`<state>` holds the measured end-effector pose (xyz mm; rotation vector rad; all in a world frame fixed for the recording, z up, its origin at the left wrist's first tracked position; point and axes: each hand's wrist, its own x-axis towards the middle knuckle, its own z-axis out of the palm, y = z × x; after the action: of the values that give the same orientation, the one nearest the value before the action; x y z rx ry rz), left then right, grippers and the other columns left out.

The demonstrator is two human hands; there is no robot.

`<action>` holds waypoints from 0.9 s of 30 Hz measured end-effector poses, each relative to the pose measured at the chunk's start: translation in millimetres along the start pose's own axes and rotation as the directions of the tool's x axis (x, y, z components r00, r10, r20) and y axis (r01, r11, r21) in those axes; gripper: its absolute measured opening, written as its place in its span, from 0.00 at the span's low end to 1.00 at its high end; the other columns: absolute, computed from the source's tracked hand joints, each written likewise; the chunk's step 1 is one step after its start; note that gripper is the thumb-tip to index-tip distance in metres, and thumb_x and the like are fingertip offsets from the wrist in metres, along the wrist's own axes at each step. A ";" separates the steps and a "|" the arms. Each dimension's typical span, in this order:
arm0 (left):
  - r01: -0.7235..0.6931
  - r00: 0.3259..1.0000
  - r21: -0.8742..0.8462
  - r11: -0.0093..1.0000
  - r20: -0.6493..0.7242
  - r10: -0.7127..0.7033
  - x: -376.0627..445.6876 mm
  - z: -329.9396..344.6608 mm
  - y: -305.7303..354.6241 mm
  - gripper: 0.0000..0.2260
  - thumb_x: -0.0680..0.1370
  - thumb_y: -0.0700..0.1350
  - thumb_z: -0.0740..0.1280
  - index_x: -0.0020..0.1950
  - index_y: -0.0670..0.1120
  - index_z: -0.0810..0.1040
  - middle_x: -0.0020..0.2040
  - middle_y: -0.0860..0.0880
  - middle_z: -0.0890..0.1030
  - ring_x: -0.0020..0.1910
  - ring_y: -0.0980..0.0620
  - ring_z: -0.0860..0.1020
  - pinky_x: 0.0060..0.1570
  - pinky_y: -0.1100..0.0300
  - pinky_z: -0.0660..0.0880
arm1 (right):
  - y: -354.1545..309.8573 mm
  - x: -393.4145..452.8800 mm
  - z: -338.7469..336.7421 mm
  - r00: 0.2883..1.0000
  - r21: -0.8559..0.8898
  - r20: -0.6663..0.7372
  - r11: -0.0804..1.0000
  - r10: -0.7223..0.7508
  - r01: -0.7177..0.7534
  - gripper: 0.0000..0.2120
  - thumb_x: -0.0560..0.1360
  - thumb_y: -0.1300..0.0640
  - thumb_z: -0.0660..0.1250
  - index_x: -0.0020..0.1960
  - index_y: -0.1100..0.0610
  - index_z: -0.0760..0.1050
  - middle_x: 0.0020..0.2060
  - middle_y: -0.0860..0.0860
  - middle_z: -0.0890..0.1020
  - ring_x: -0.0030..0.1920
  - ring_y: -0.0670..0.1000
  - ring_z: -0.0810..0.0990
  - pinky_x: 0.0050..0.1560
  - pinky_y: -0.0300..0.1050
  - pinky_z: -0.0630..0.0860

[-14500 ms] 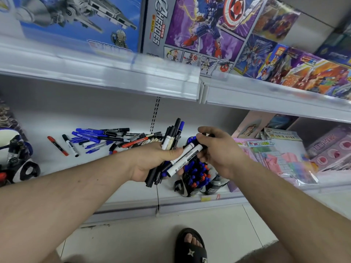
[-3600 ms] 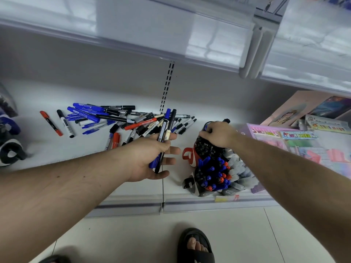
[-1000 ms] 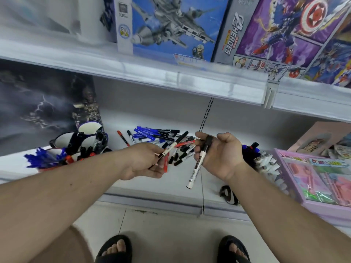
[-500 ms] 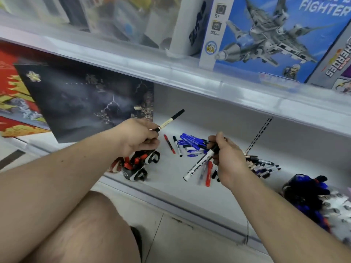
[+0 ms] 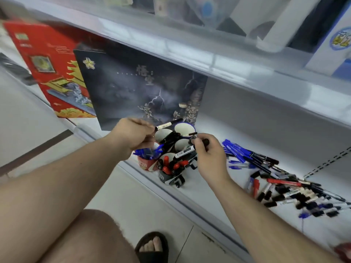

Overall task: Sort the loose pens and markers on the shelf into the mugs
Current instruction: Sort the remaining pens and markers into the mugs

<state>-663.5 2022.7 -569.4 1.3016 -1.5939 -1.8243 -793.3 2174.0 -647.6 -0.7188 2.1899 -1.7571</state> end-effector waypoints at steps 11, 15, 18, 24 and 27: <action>-0.020 0.987 0.135 0.991 -0.154 0.041 13.4 -5.6 -1.3 0.09 0.75 0.28 0.66 0.43 0.40 0.81 0.39 0.41 0.80 0.32 0.47 0.80 0.41 0.57 0.83 | 56.4 26.8 61.2 0.948 -0.683 0.318 0.692 -0.007 0.234 0.16 0.83 0.51 0.57 0.69 0.48 0.72 0.58 0.52 0.81 0.66 0.55 0.67 0.63 0.50 0.60; -0.022 0.983 0.181 0.983 -0.176 0.054 18.7 -5.3 -3.0 0.13 0.74 0.26 0.66 0.41 0.43 0.81 0.40 0.43 0.82 0.40 0.43 0.83 0.52 0.49 0.82 | 52.3 31.8 62.6 0.880 -0.780 0.456 0.538 0.136 0.321 0.20 0.84 0.49 0.50 0.76 0.44 0.61 0.73 0.44 0.69 0.73 0.53 0.56 0.69 0.54 0.53; -0.039 0.985 0.214 0.976 -0.157 0.074 17.7 -2.8 -3.1 0.13 0.73 0.26 0.68 0.41 0.45 0.81 0.40 0.45 0.82 0.43 0.42 0.83 0.52 0.47 0.81 | 45.1 37.9 60.2 0.814 -0.806 0.505 0.494 0.287 0.325 0.23 0.84 0.46 0.45 0.79 0.43 0.55 0.79 0.40 0.53 0.77 0.54 0.49 0.74 0.56 0.48; -0.124 0.989 0.325 0.937 -0.041 0.145 9.0 7.7 -0.3 0.13 0.72 0.30 0.70 0.45 0.48 0.79 0.40 0.48 0.84 0.42 0.44 0.84 0.49 0.48 0.82 | 10.6 20.8 32.5 0.931 -0.436 -0.040 0.845 -0.363 0.310 0.11 0.74 0.59 0.63 0.52 0.57 0.82 0.51 0.50 0.79 0.49 0.51 0.78 0.51 0.42 0.72; -0.192 0.978 0.452 0.871 0.014 0.208 1.3 20.2 4.1 0.13 0.71 0.35 0.70 0.50 0.50 0.78 0.39 0.51 0.84 0.41 0.46 0.84 0.44 0.54 0.82 | -22.8 7.9 21.8 0.920 -0.409 0.084 0.829 -0.382 0.381 0.17 0.70 0.59 0.69 0.59 0.53 0.75 0.55 0.45 0.72 0.46 0.42 0.73 0.44 0.36 0.71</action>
<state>-681.9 2031.8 -567.7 1.2777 -2.1321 -1.3418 -784.4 2148.0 -630.1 -1.3391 2.5989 -1.4340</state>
